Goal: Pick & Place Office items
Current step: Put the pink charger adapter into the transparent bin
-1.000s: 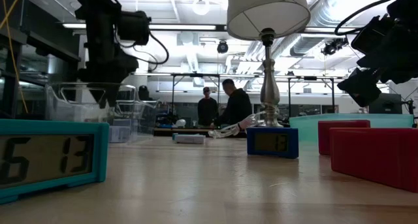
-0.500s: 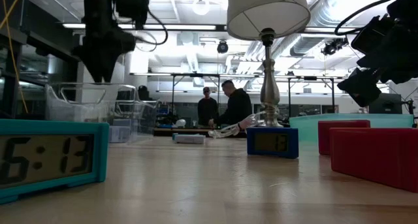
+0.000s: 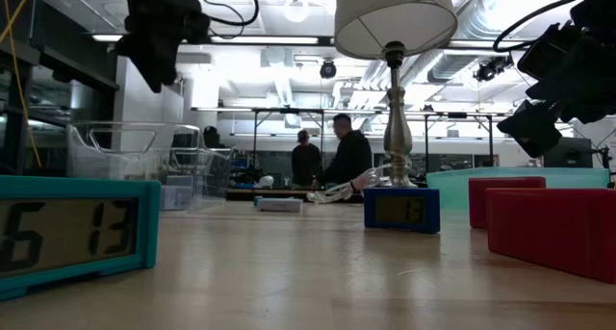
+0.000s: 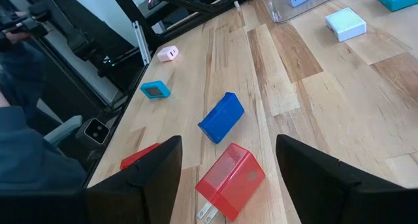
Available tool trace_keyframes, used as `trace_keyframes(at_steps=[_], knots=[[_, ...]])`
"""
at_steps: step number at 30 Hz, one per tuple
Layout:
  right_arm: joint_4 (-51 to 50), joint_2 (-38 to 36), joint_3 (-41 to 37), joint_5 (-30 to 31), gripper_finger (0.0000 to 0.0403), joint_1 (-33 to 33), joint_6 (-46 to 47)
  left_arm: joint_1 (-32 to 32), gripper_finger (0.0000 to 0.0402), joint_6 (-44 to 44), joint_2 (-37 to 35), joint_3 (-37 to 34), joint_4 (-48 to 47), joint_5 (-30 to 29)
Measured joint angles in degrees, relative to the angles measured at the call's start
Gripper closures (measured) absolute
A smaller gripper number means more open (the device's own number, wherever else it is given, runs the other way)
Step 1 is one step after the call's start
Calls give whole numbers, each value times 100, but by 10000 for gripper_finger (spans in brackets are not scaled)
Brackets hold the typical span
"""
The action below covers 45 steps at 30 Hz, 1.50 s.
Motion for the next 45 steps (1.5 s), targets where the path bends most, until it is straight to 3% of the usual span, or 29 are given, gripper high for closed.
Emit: trace_keyframes(at_steps=[13, 35, 45], knots=[[-2, 0, 0, 0, 167, -1, 0, -952, 227, -122, 0, 2, 10, 29], [-2, 0, 0, 0, 167, 1, 0, -4512, 227, -696, 2, 4, 486, 34], [-1, 0, 0, 0, 167, 0, 0, -5781, 227, -904, 6, 4, 738, 31]])
